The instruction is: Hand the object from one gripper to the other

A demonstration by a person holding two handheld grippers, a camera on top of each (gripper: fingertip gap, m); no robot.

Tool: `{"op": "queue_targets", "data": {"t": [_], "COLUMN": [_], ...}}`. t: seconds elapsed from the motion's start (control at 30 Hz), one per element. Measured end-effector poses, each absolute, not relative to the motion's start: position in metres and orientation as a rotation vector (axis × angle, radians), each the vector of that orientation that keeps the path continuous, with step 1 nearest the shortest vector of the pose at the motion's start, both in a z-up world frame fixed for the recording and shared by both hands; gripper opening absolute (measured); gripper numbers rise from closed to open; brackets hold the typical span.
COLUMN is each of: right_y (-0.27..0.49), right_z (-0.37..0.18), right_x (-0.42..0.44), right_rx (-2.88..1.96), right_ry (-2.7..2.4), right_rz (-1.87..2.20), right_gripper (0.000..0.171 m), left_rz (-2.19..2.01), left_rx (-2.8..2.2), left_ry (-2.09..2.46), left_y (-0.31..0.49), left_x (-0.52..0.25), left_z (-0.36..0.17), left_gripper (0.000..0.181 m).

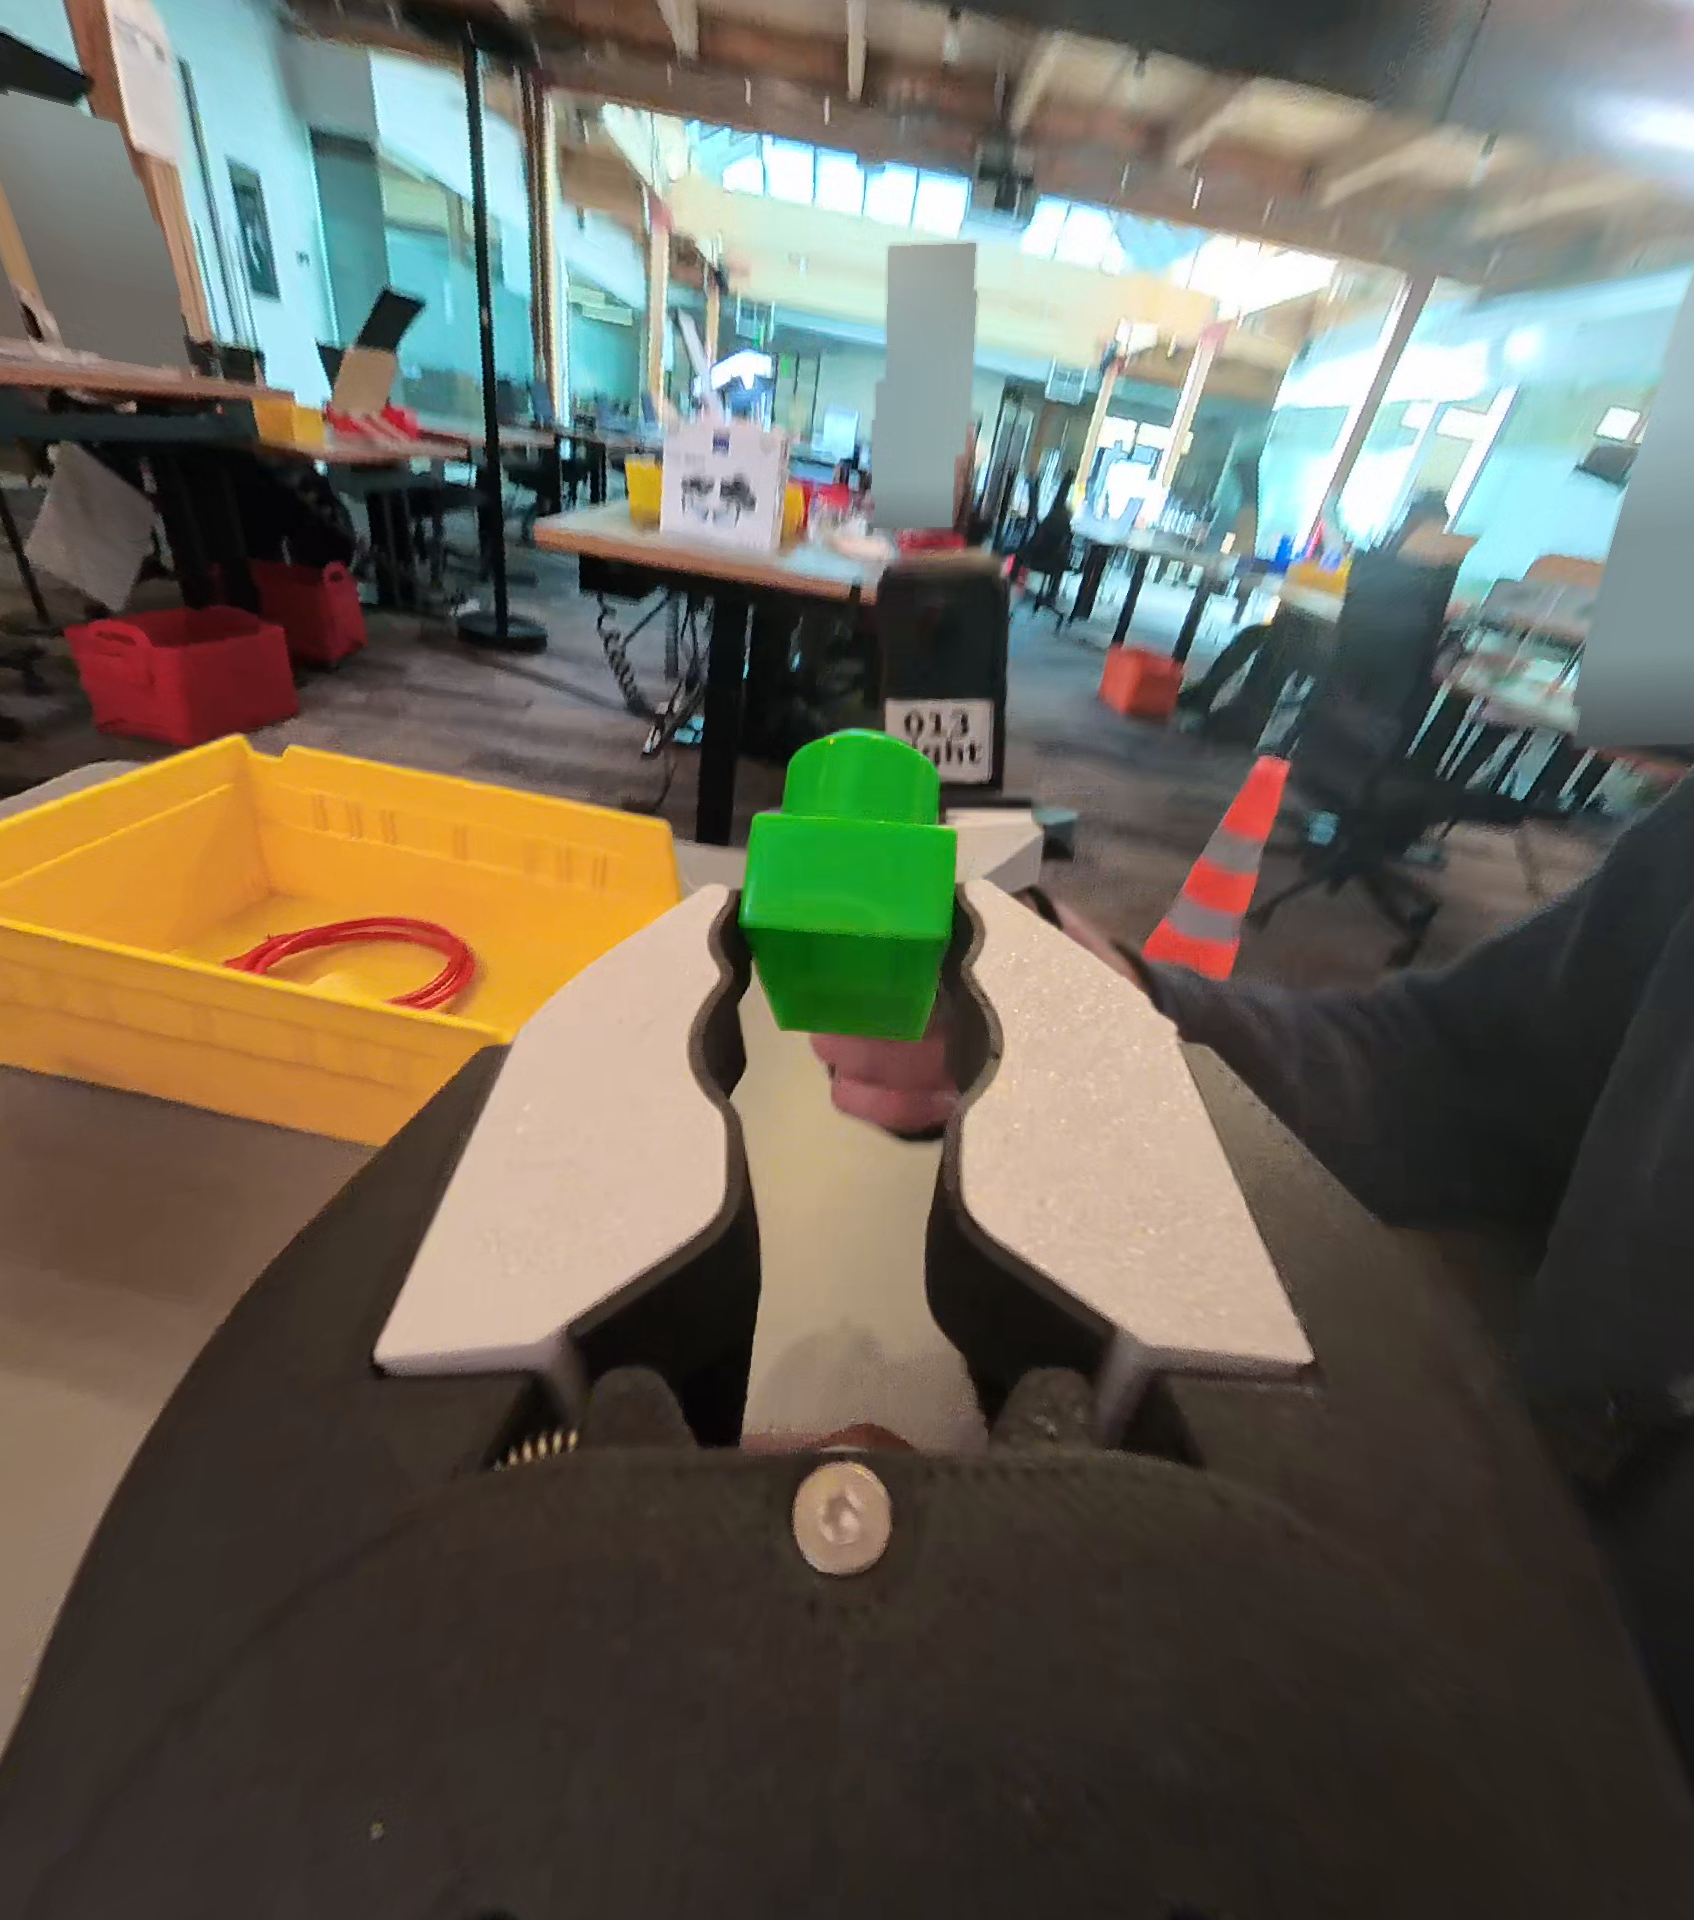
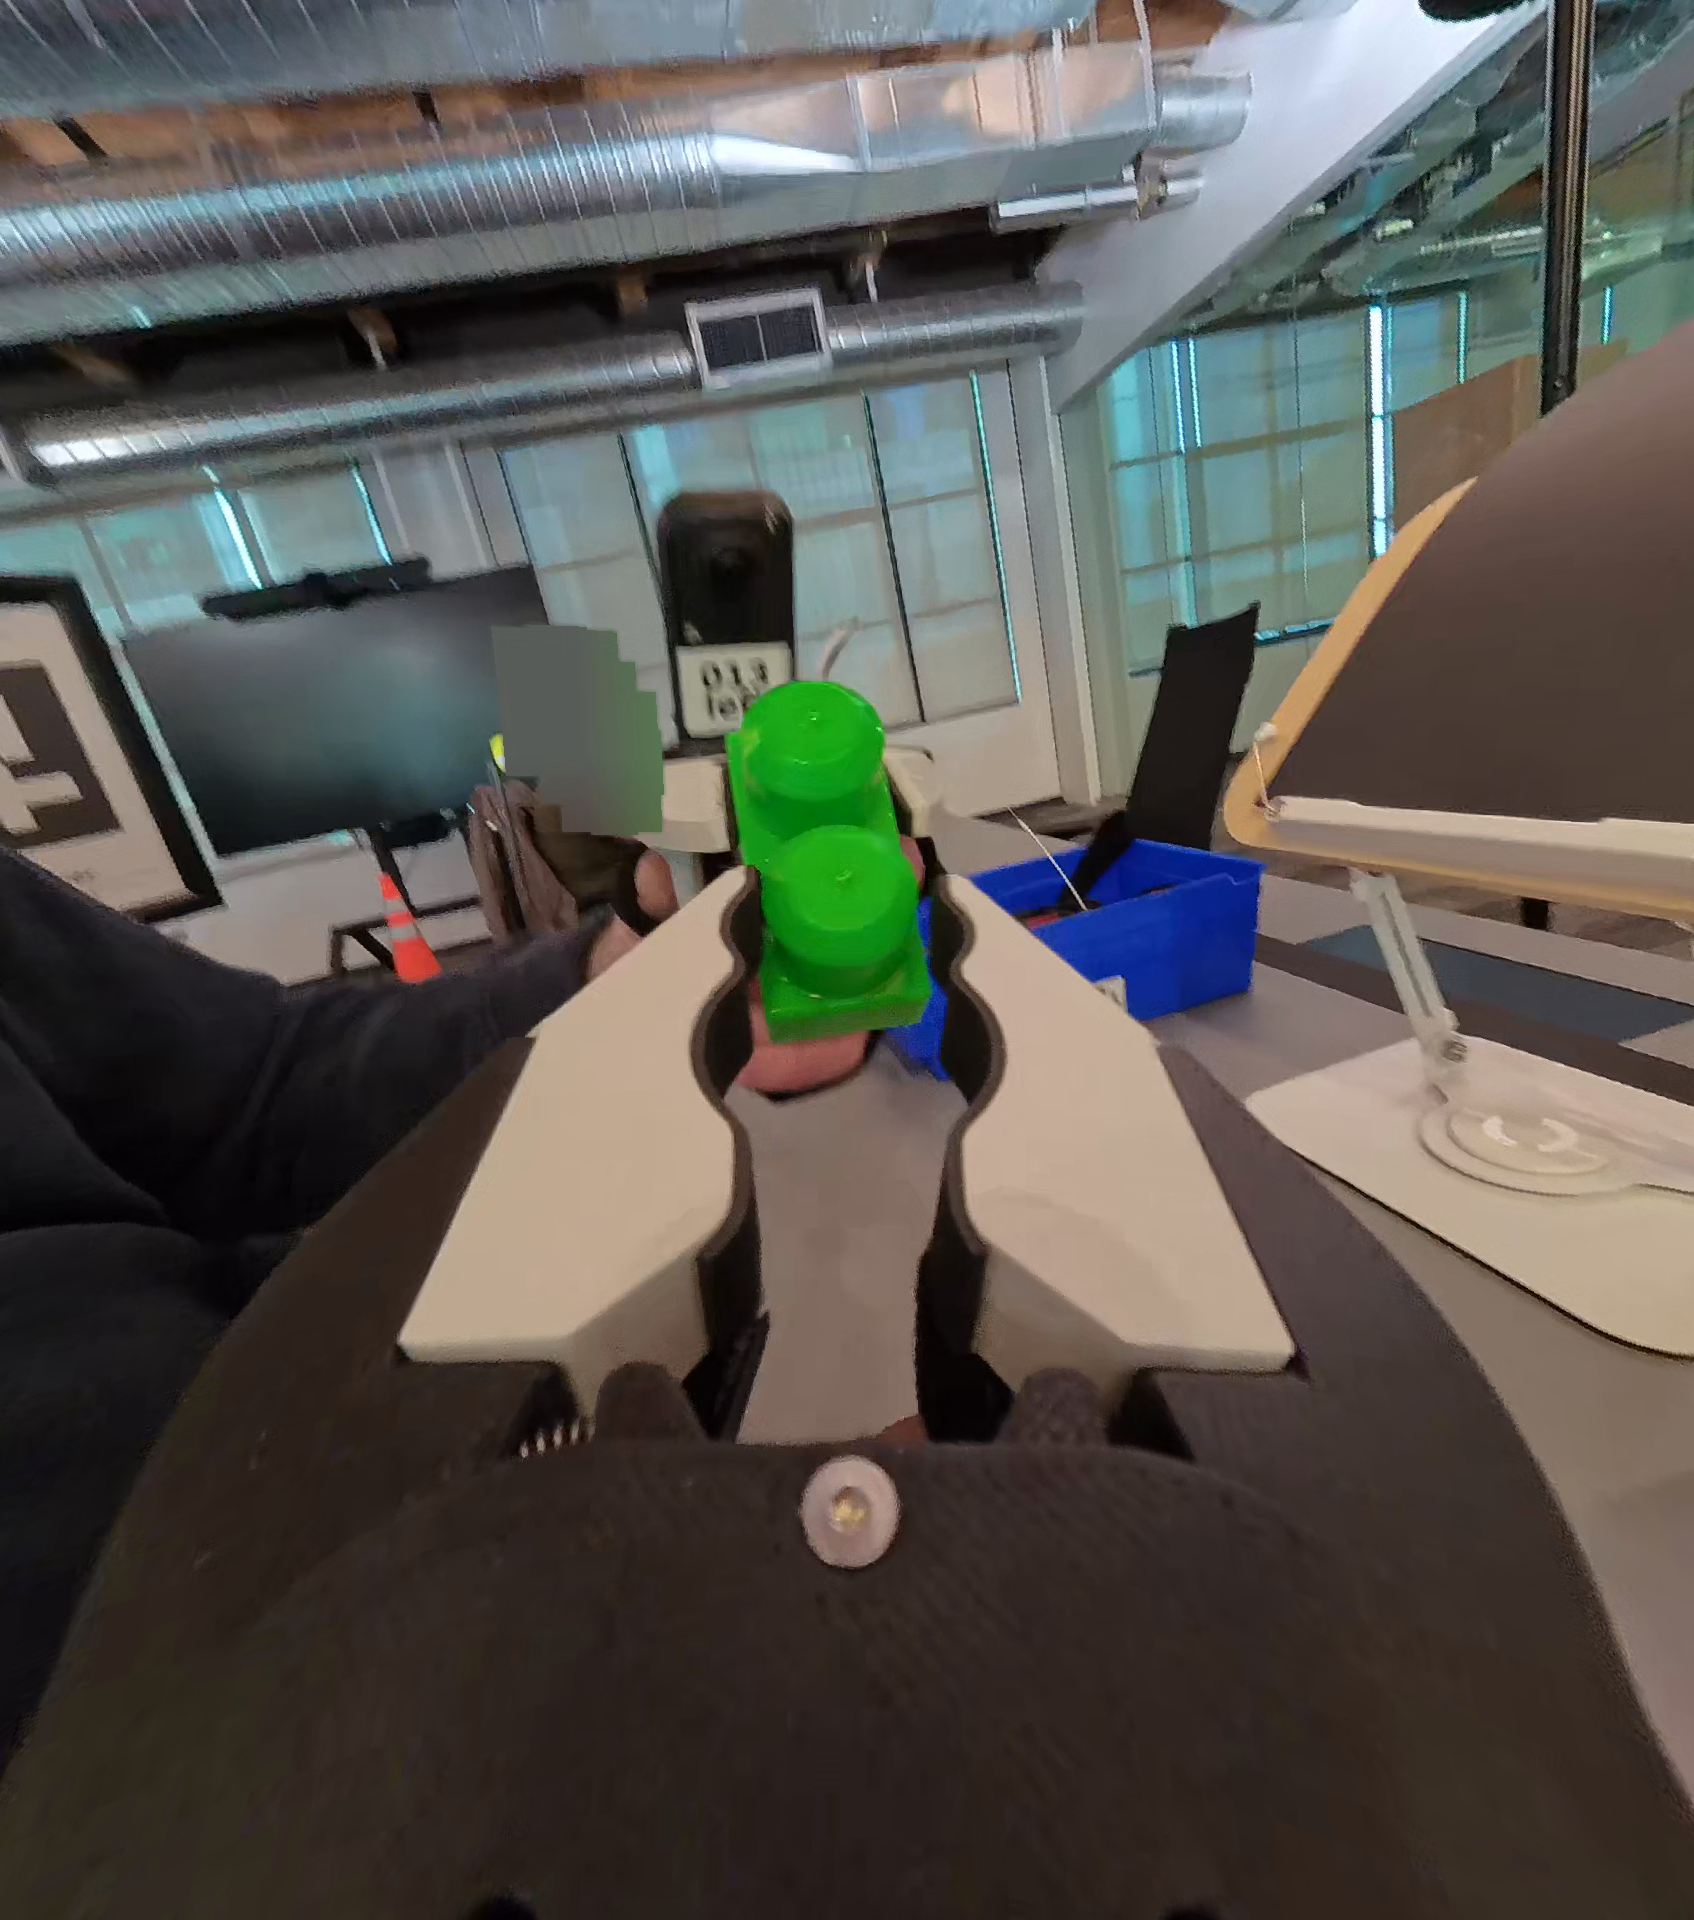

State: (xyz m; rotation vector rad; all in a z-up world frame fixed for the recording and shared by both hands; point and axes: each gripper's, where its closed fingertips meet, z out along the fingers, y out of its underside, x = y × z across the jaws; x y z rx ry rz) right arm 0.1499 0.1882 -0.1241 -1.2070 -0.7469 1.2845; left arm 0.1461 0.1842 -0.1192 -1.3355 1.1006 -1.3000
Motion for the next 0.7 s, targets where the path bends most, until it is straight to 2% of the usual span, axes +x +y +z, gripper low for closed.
{"op": "queue_targets", "data": {"t": [0.07, 0.33, 0.67, 0.7], "right_y": [0.187, 0.178, 0.178, 0.180], "right_z": [-0.120, -0.119, -0.115, -0.111], "right_x": [0.155, 0.147, 0.148, 0.151], "right_rx": [-1.194, -1.256, -1.223, -1.201], "right_ry": [-0.791, -1.114, -1.067, -1.019], "right_rz": [1.224, 1.030, 1.103, 1.127], "right_gripper": [0.036, 0.031, 0.026, 0.026], "left_rz": [-1.212, -0.933, -1.010, -1.035], "left_rx": [-1.380, -1.508, -1.489, -1.479], "left_ry": [1.211, 1.571, 1.540, 1.514], "left_y": [0.183, 0.175, 0.175, 0.176], "left_x": [0.146, 0.150, 0.156, 0.156], "left_z": [-0.122, -0.136, -0.134, -0.132], "left_gripper": [0.035, 0.035, 0.036, 0.041]}}
